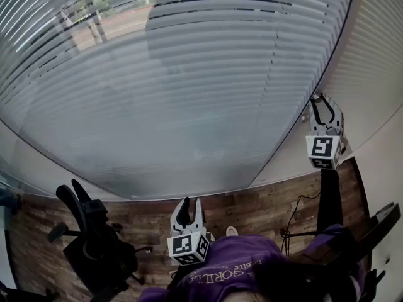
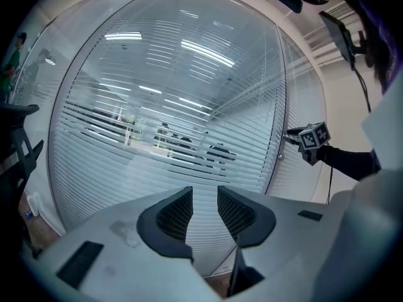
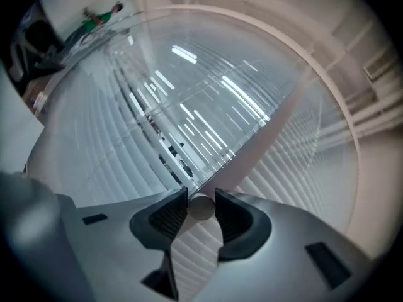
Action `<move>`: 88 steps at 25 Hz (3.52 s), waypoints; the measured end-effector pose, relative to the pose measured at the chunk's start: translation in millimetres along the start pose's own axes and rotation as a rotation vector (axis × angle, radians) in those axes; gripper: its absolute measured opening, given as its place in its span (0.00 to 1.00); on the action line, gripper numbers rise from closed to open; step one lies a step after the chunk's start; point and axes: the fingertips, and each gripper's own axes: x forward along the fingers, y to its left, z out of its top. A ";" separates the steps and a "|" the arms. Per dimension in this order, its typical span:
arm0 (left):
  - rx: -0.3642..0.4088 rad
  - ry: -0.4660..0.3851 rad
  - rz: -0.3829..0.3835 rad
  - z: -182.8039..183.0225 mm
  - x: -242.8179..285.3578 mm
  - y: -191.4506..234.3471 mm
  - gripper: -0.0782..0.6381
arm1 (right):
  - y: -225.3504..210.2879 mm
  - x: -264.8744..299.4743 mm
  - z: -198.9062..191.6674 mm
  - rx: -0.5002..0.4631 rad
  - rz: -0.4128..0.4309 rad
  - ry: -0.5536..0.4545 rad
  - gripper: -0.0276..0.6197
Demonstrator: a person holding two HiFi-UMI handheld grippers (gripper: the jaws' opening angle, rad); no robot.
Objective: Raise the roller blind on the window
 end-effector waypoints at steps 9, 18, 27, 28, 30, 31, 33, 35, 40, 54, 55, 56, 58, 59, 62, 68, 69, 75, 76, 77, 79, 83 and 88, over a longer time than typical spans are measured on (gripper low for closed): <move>0.001 0.004 -0.001 -1.7 0.0 1.1 0.28 | -6.9 -4.1 -7.3 0.406 0.027 -0.013 0.23; 0.003 0.006 -0.013 -1.5 0.1 1.3 0.28 | -3.6 -4.3 3.0 0.353 0.033 0.045 0.23; 0.002 0.002 -0.005 2.3 -2.6 3.8 0.28 | -3.3 -2.4 -2.2 0.092 0.016 0.082 0.23; 0.002 0.001 -0.006 2.9 -2.6 3.9 0.28 | -3.2 -2.1 -3.3 0.053 0.011 0.089 0.23; 0.003 0.002 -0.006 3.3 -2.6 3.9 0.28 | -2.2 -1.7 -4.2 -0.031 0.000 0.108 0.23; 0.003 0.003 -0.007 3.1 -2.5 4.0 0.28 | -1.6 -1.2 -5.6 -0.074 -0.005 0.113 0.23; 0.001 0.005 -0.007 2.6 -2.5 4.3 0.28 | -0.6 -1.2 -5.6 -0.138 -0.013 0.125 0.23; -0.001 0.006 -0.007 2.0 -2.9 4.7 0.28 | 0.0 -1.5 -5.9 -0.191 -0.019 0.135 0.23; -0.001 0.006 -0.009 1.5 -2.7 4.7 0.28 | 0.2 -0.6 -8.6 -0.215 -0.030 0.130 0.23; -0.004 0.000 -0.004 1.7 -2.4 2.3 0.28 | -9.2 -1.8 -5.3 0.481 0.025 0.011 0.23; -0.004 0.000 -0.004 1.6 -2.4 2.0 0.28 | -10.9 -1.8 -7.0 0.502 0.020 0.009 0.23; -0.004 -0.001 -0.003 1.6 -2.4 1.9 0.28 | -11.9 -1.5 -8.2 0.505 0.016 0.011 0.23; -0.004 -0.001 -0.001 1.3 -2.1 2.1 0.28 | -11.9 -1.1 -8.4 0.479 0.015 0.018 0.23; -0.004 0.000 0.000 0.9 -2.2 2.4 0.28 | -11.3 -1.6 -6.6 0.462 0.015 0.024 0.23; -0.004 0.002 0.002 -0.1 -3.8 4.0 0.28 | -8.9 -6.1 8.2 0.397 0.018 0.053 0.23; -0.008 0.006 0.008 -1.4 -5.6 5.2 0.28 | -7.0 -2.7 -2.3 0.185 -0.012 0.058 0.23; -0.009 0.006 0.009 -1.4 -5.8 5.5 0.28 | -6.4 -2.6 -2.1 0.160 -0.013 0.063 0.23; -0.005 0.011 0.006 -2.5 -6.3 5.3 0.28 | -2.5 -1.5 -5.7 0.085 -0.008 0.081 0.23; -0.005 0.011 0.005 -2.7 -6.3 5.3 0.28 | -2.0 -1.3 -5.7 0.070 -0.009 0.080 0.23; -0.005 0.011 0.005 -3.0 -6.3 5.2 0.28 | -1.7 -1.2 -5.6 0.056 -0.011 0.080 0.23; -0.004 0.011 0.002 -3.1 -5.8 4.8 0.28 | -1.9 -1.2 -6.0 0.058 -0.013 0.079 0.23; -0.002 0.010 0.001 -1.6 -5.3 5.0 0.28 | -2.7 -1.3 -2.7 0.187 -0.010 0.039 0.23; 0.000 0.009 0.000 -1.5 -5.3 6.2 0.28 | -6.2 -3.2 -5.4 0.477 0.031 -0.006 0.23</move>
